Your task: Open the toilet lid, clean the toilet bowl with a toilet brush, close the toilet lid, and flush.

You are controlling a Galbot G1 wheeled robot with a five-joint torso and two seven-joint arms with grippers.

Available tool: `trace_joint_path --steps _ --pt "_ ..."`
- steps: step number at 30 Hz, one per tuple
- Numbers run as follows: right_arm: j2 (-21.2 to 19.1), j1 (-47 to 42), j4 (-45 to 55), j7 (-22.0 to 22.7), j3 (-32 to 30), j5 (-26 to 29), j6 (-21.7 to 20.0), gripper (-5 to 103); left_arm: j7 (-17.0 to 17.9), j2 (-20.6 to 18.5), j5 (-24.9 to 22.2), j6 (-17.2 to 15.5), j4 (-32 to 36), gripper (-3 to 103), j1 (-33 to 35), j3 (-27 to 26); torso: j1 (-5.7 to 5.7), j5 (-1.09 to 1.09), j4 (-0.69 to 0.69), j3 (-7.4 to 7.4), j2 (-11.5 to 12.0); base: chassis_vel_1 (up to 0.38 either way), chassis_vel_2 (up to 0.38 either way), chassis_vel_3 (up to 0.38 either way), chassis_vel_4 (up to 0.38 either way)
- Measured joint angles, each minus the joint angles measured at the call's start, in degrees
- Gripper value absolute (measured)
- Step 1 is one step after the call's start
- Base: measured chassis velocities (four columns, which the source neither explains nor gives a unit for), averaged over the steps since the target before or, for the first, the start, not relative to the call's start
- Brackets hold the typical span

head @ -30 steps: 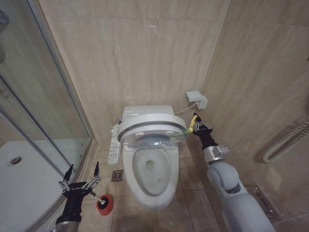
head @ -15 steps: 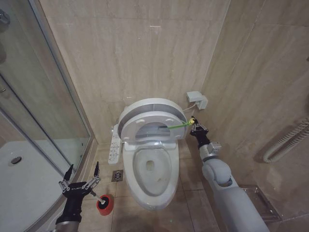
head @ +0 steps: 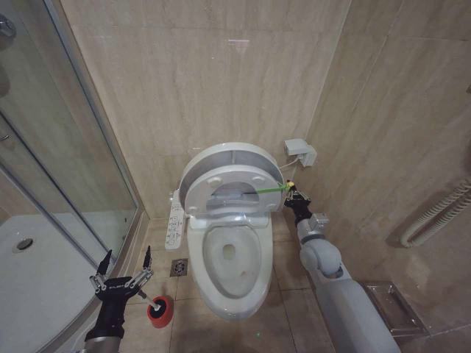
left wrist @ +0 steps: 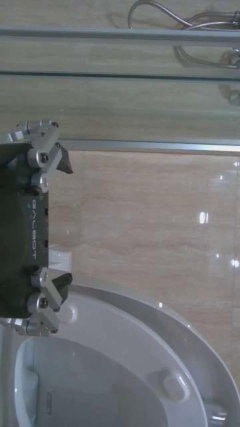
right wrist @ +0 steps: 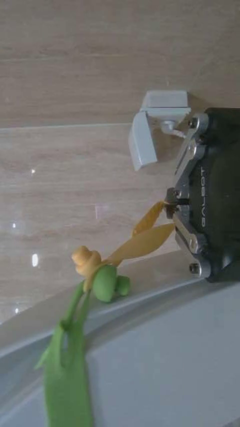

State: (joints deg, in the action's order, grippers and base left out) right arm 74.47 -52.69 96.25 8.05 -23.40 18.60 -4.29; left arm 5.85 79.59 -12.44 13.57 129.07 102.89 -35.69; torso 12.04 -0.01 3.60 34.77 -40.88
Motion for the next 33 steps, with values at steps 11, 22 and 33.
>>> trace_joint_path --steps 11,22,33 --pt "1.7 5.0 -5.1 0.2 -0.1 -0.5 0.5 1 0.0 0.0 0.0 0.0 0.0 100 0.0 0.0 0.02 0.02 -0.02 0.01 0.0 0.0 0.0 0.0 0.0" --pt "2.6 10.3 -8.3 0.8 -0.2 -0.5 0.3 1 0.0 0.0 0.0 0.0 0.0 100 0.0 0.0 0.03 0.03 -0.01 0.02 0.0 0.0 0.0 0.0 0.0" --pt "3.5 14.3 -10.6 1.1 -0.2 -0.5 0.2 1 0.0 0.0 0.0 0.0 0.0 100 0.0 0.0 0.03 0.02 0.0 0.02 0.0 0.0 0.0 0.0 0.0"
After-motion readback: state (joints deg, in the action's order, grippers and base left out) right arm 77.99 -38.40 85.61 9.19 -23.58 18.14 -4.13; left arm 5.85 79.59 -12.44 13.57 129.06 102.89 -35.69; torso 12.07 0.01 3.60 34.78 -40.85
